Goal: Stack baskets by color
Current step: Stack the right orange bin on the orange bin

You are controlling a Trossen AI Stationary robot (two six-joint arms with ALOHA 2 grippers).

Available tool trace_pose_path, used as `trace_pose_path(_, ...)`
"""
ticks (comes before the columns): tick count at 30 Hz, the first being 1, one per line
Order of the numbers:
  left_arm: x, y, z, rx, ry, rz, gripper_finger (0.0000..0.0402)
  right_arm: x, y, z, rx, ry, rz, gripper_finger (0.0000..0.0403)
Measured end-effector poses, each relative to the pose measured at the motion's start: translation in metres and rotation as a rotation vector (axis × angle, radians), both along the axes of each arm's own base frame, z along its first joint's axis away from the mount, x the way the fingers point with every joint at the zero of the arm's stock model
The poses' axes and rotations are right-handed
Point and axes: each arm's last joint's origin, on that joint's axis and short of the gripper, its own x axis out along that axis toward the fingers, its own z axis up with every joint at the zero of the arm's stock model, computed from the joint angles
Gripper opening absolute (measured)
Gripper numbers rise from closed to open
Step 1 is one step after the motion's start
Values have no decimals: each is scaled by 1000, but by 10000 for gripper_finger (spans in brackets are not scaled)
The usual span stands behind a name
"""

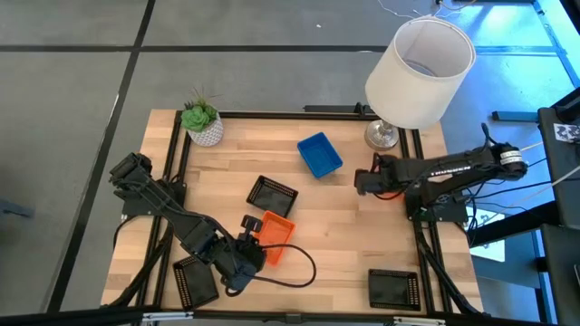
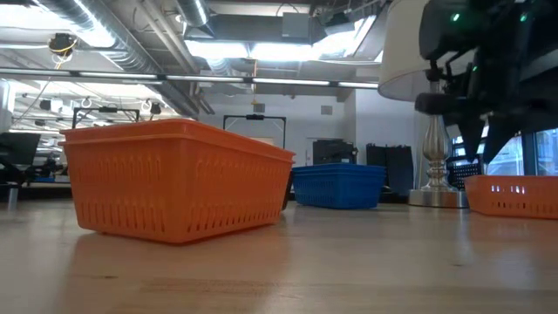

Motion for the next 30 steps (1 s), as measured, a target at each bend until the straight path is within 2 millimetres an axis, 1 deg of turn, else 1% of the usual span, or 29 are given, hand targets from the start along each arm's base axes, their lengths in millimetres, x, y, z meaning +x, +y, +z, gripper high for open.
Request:
trace_pose_path(6, 0, 0, 0, 0, 0, 0, 67, -3, -16, -16, 0, -23, -86, 99)
trace_pose_path(12, 0, 0, 0, 1, 1, -2, 67, -10, -26, -31, 6, -13, -140, 99)
trace_pose_path(17, 0, 0, 0, 5, 5, -2, 67, -12, -32, -47, -3, -34, -73, 98)
trace_pose_path(20, -1, 1, 0, 7, 8, -2, 67, -13, -33, -54, -9, -48, -14, 81)
trace_pose_path(25, -1, 1, -1, 13, 17, -1, 67, -7, -33, -54, -17, -51, 123, 12)
trace_pose_path(30, -2, 1, -1, 16, 22, -1, 67, 4, -29, -40, 3, -78, 221, 4)
